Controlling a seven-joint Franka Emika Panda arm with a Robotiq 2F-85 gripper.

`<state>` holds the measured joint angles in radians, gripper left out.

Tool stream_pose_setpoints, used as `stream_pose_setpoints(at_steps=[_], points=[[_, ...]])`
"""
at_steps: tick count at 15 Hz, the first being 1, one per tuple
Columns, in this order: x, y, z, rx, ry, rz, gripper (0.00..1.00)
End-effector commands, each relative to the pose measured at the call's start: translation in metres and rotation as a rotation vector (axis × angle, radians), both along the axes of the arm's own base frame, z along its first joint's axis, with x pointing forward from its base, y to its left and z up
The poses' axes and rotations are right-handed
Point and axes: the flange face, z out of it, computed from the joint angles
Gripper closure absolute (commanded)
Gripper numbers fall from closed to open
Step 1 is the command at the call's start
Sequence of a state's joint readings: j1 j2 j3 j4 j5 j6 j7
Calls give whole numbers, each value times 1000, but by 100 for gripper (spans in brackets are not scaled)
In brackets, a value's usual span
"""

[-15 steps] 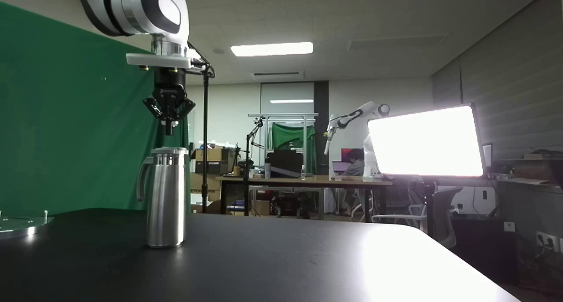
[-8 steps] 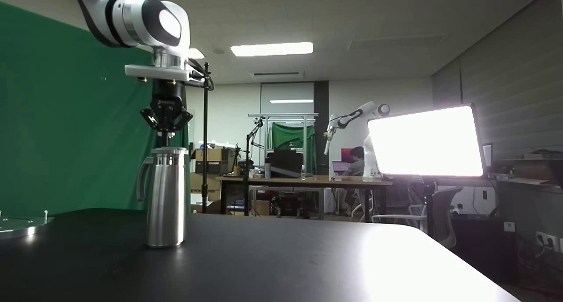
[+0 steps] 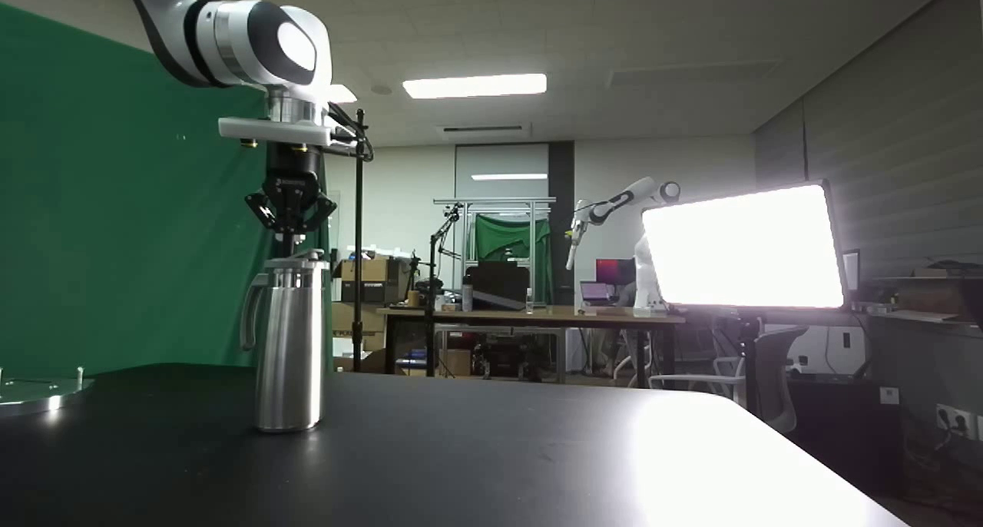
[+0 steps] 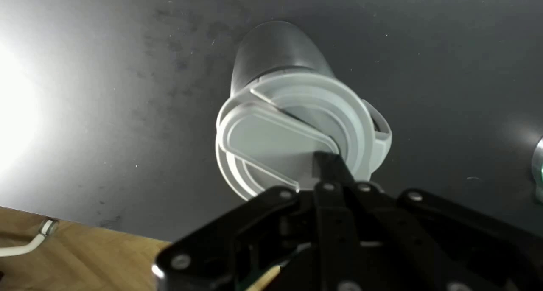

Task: Open the lid on the top of the thermos flask

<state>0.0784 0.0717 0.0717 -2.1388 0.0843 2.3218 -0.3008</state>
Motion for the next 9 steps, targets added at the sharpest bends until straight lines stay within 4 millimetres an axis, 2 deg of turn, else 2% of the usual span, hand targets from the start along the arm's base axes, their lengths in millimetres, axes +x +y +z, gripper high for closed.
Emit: stream_pose_setpoints(at_steps=[1,5,9], points=[[4,0,-6,1,7,-6,100],[1,1,27,14,-16,5,100],[-14,-3,70,11,-46,20,100]])
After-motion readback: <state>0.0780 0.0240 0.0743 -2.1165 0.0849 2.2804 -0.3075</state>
